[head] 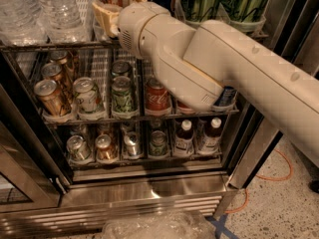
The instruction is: Pick redbull can from top shelf of fridge
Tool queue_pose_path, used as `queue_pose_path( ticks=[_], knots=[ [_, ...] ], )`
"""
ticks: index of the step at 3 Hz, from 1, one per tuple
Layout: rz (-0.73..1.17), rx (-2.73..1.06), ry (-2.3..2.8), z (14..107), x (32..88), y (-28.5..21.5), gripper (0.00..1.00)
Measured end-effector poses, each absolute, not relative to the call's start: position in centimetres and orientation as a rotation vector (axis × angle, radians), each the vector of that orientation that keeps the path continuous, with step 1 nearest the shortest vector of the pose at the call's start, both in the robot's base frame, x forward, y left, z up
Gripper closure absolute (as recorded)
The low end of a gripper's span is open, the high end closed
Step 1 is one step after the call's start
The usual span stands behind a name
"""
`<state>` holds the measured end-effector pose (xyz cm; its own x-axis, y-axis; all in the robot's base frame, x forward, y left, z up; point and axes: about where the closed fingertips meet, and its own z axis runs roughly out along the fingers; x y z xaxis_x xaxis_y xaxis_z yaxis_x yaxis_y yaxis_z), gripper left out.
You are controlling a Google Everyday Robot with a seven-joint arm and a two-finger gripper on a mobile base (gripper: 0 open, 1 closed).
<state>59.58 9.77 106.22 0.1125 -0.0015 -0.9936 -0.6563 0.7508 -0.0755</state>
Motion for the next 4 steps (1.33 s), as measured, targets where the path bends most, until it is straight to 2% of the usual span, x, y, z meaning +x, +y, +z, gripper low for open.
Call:
queue_pose_path(
  ticks=[1,4],
  knots=[
    [0.523,-0.588,1.39,106.2,59.6,9.8,1.0],
    [0.475,-0.654,1.28,109.3,58.4,9.7,1.0]
  ],
)
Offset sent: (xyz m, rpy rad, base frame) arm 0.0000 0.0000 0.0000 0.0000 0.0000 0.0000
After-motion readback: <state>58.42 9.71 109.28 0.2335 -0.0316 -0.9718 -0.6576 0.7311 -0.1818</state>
